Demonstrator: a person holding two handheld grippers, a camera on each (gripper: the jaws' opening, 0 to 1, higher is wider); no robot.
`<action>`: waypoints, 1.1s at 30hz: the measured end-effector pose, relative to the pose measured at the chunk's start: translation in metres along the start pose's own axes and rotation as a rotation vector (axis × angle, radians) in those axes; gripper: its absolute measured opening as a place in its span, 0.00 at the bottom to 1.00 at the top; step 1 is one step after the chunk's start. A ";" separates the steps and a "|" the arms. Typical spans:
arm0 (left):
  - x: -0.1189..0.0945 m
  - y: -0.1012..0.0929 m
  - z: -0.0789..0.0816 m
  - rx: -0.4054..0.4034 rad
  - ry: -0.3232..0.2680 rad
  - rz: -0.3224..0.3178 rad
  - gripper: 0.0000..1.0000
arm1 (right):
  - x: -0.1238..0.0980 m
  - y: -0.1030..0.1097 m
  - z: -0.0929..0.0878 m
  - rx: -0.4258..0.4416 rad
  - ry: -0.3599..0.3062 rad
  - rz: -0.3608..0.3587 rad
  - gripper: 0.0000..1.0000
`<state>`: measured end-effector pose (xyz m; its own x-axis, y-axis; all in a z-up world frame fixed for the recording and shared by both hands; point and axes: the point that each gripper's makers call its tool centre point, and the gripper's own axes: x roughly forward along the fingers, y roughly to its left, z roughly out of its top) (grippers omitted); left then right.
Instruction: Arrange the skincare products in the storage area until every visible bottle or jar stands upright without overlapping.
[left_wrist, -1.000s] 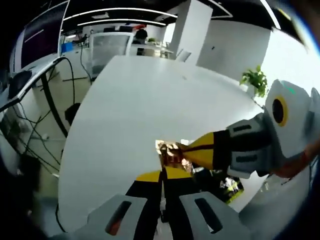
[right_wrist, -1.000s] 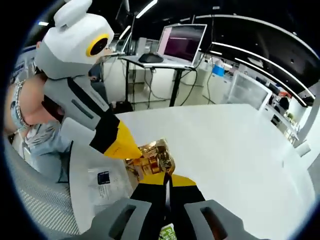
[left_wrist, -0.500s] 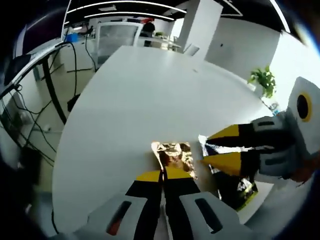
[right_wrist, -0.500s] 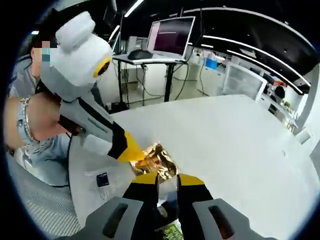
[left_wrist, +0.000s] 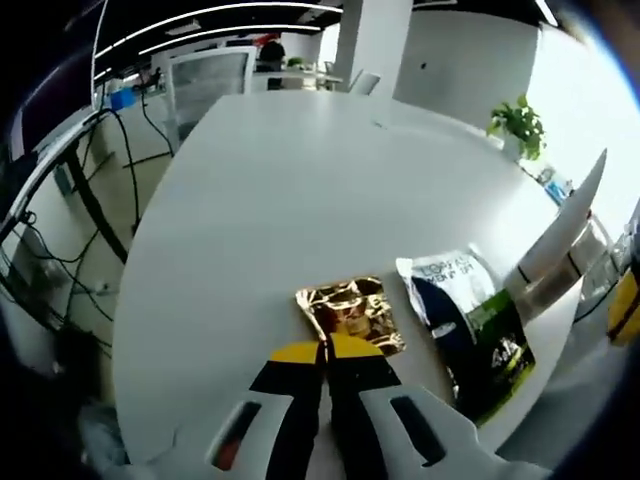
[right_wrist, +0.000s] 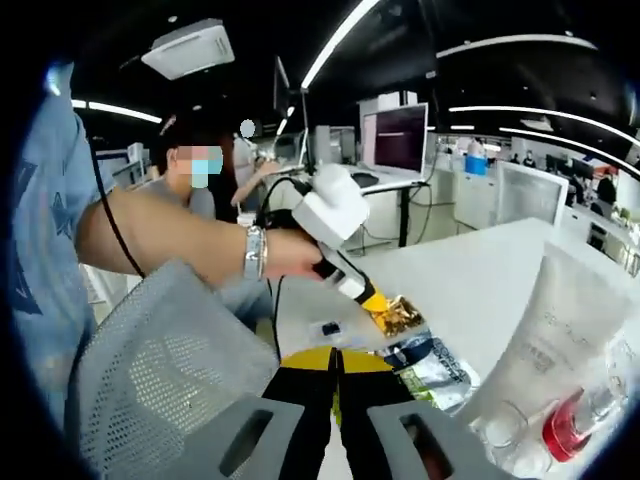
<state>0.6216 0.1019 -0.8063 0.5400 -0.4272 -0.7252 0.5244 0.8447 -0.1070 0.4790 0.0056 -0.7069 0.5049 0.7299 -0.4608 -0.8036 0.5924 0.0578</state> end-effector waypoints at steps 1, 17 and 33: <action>0.000 0.000 0.000 0.001 -0.001 0.002 0.01 | -0.003 -0.002 -0.001 0.002 -0.003 -0.005 0.00; -0.002 0.008 -0.001 0.136 0.019 0.077 0.07 | -0.010 -0.012 0.001 -0.032 -0.032 -0.061 0.00; -0.001 -0.015 0.015 0.209 -0.036 -0.031 0.25 | -0.010 -0.013 -0.003 -0.025 -0.027 -0.059 0.00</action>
<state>0.6231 0.0850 -0.7938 0.5428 -0.4664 -0.6984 0.6644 0.7471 0.0175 0.4831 -0.0108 -0.7057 0.5597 0.7034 -0.4382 -0.7797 0.6261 0.0091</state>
